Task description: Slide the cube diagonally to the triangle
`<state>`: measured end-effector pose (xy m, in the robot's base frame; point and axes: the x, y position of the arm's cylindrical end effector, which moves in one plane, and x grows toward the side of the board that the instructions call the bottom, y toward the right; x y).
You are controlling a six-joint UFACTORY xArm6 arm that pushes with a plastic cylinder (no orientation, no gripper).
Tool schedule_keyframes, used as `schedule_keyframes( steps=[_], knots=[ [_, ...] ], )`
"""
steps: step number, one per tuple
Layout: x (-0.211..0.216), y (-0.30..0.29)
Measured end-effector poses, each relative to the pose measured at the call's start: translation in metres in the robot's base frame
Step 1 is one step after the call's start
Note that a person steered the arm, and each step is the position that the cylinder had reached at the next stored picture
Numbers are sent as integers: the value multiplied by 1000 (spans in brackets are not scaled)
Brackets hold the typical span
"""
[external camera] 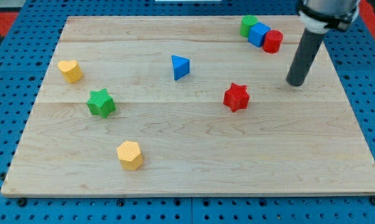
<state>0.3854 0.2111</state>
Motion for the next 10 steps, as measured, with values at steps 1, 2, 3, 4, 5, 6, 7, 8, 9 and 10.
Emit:
schedule_keyframes(
  steps=[1,2,3,4,5,6,7,8,9,10],
  knots=[
    [-31,1],
    [-74,17],
    [-125,19],
    [-139,-21],
    [-126,-88],
    [-116,-138],
    [-116,-157],
    [-116,-157],
    [-117,-157],
    [-117,-157]
  ],
)
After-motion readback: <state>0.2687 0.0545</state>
